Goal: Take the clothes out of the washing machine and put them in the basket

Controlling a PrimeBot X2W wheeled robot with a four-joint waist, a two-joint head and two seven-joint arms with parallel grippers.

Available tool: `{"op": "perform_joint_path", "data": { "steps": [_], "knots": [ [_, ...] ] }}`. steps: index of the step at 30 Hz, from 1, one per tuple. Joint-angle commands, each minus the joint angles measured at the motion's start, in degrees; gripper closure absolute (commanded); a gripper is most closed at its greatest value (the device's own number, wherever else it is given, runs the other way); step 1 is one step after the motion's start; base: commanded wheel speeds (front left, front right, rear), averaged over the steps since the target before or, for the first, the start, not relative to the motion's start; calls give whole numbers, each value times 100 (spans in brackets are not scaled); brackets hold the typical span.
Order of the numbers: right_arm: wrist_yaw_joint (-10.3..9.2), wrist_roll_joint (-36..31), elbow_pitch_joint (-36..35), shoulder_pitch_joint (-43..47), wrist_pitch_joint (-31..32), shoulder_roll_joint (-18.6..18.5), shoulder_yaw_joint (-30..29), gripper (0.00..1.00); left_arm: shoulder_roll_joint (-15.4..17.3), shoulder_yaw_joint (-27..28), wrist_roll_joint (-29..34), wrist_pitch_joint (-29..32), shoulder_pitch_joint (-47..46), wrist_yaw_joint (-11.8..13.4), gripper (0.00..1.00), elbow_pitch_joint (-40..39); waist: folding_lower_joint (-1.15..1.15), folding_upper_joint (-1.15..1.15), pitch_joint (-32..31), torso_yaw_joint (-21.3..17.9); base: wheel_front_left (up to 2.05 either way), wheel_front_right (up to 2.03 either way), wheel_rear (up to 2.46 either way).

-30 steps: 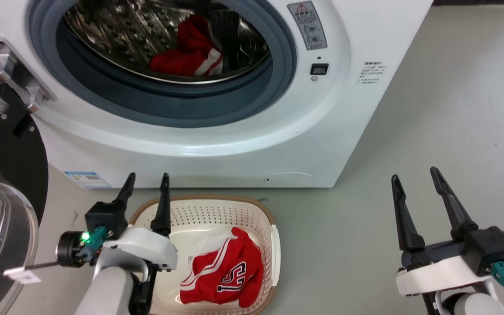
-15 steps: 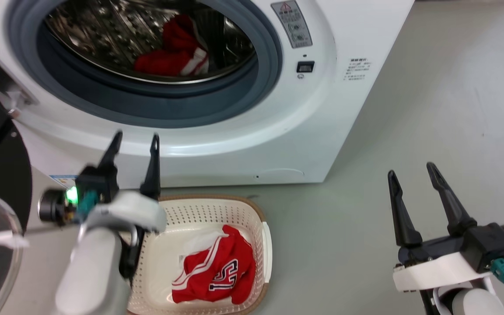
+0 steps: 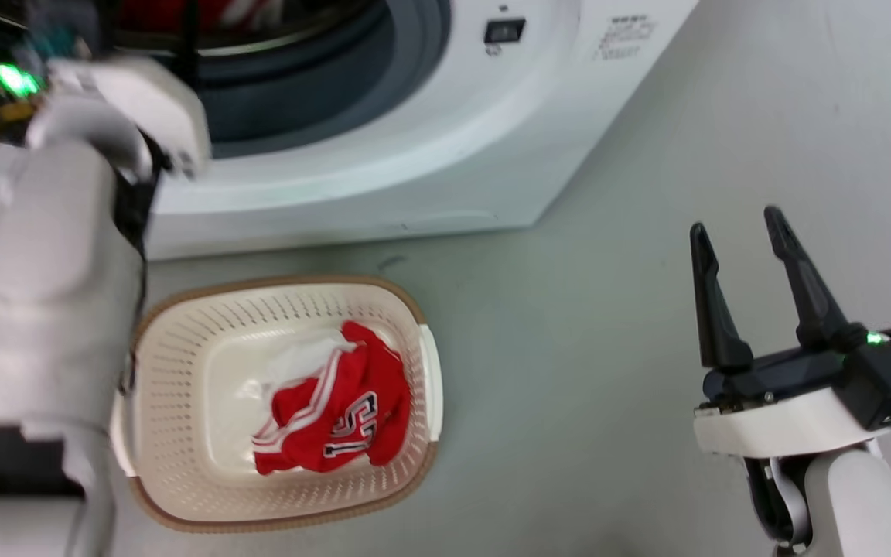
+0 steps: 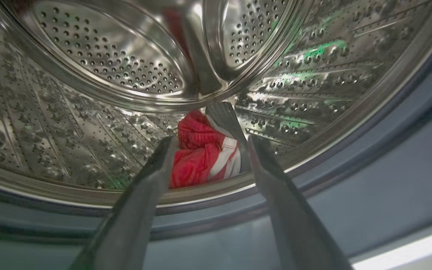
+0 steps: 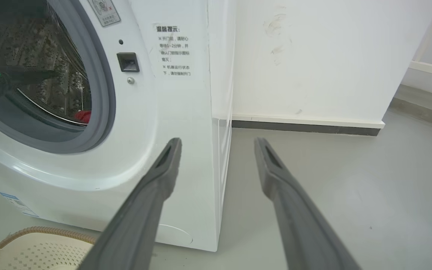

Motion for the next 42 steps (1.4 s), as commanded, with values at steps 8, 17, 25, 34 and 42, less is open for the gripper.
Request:
{"op": "perform_joint_path", "data": {
  "steps": [8,17,25,34,42],
  "knots": [
    [-4,274,-190,-443,-14,12,47,0,427,-223,-58,1037,-1692,-111,0,930,-1,0,1123,-625,0,0,0],
    [-4,583,-387,-632,-13,14,34,0,905,-459,-185,2153,-3117,-134,0,1626,-1,0,1761,-934,0,0,0],
    [-4,782,-496,-684,-14,14,12,0,1223,-826,-439,3365,-3952,-134,0,1924,-1,0,2100,-1120,0,0,0],
    [-4,883,-567,-733,-14,12,-74,0,1341,-1160,-373,4030,-4141,-116,0,2003,-1,0,2328,-1129,0,0,0],
    [-4,912,-565,-754,-14,13,-141,0,1340,-1214,-424,4048,-3908,17,57,1854,-1,0,2381,-1106,0,0,0]
  ]
}}
